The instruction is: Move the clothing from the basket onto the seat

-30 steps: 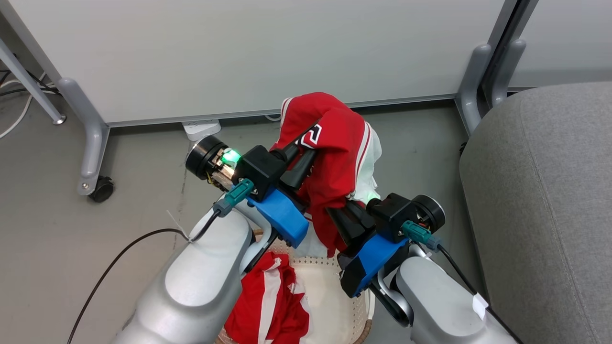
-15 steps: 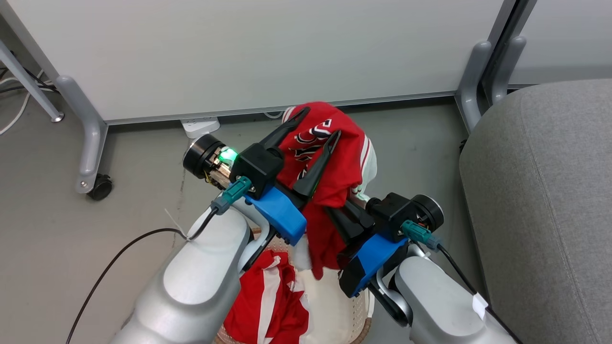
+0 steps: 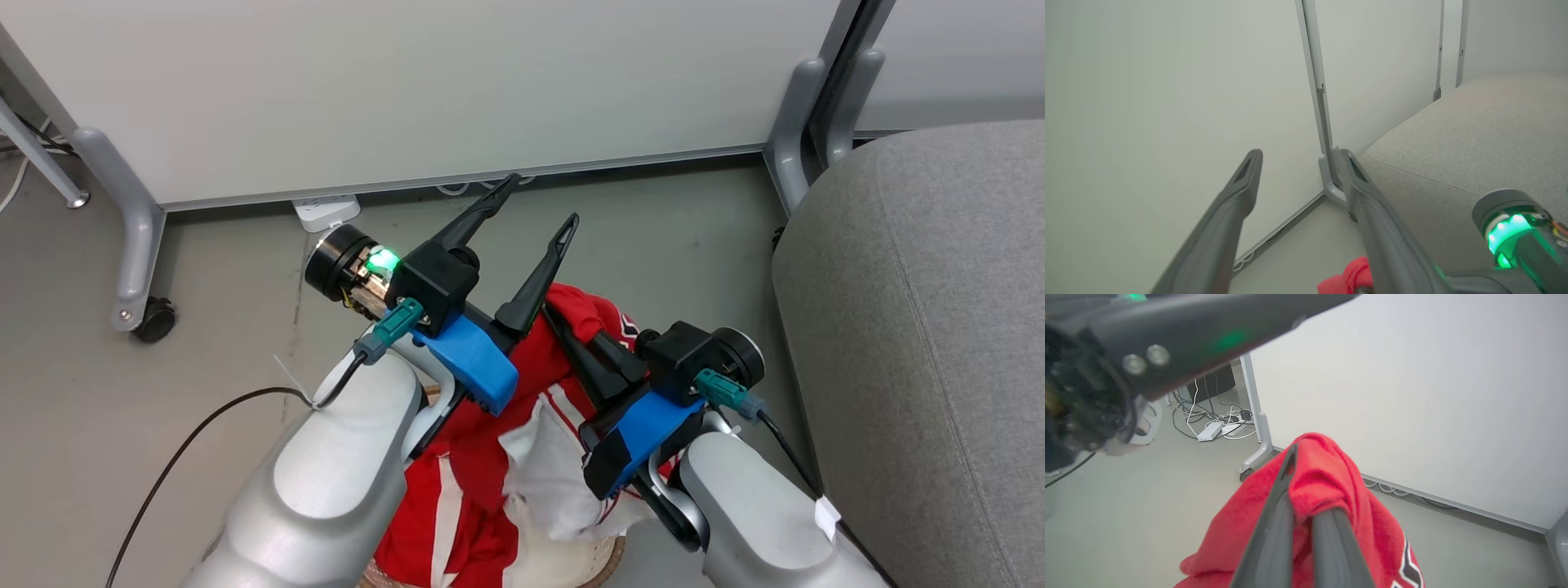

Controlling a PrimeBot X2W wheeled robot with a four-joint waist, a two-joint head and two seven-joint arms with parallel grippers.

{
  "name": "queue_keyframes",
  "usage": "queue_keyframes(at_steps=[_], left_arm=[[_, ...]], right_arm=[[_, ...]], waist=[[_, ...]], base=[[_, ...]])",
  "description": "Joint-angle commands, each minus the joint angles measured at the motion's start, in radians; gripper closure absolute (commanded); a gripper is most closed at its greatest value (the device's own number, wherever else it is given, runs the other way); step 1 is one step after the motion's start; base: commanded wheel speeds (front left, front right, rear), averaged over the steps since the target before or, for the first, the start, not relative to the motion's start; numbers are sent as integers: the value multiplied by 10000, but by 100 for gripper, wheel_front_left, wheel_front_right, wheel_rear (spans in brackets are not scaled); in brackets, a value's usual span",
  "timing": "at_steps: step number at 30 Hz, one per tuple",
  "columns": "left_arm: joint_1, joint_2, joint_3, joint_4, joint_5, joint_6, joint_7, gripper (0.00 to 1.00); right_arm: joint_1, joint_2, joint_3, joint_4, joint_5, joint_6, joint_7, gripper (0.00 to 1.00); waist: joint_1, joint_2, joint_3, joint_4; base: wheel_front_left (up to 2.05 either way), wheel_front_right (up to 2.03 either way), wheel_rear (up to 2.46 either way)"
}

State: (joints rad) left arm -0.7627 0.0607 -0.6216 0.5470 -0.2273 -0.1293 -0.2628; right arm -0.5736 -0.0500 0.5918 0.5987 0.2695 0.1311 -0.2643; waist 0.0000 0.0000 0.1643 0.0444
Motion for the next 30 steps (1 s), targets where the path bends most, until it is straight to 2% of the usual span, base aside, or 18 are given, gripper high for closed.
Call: queue_keyframes(at_steps=[1,10,23,30], left_arm=[[-29,66,12,-21,25,-17,-31,0],[105,198,-36,-141,36,-18,-31,0],[180,417,-288,-409,74,-15,-31,0],[252,412,-768,-464,56,-16,-31,0]], right_arm=[[-132,-6,-62,-56,5,-7,-2,100],[-297,-3,-666,-155,-133,-7,-2,100],[-528,-3,-2123,-740,-448,-7,-2,100],[-274,-2,-3126,-1203,-627,-7,-3,100]], waist=[[0,0,52,-69],[0,0,260,-779],[0,0,863,-2393],[0,0,1109,-3194]], base=[[0,0,0],[0,0,0],[0,0,0],[0,0,0]])
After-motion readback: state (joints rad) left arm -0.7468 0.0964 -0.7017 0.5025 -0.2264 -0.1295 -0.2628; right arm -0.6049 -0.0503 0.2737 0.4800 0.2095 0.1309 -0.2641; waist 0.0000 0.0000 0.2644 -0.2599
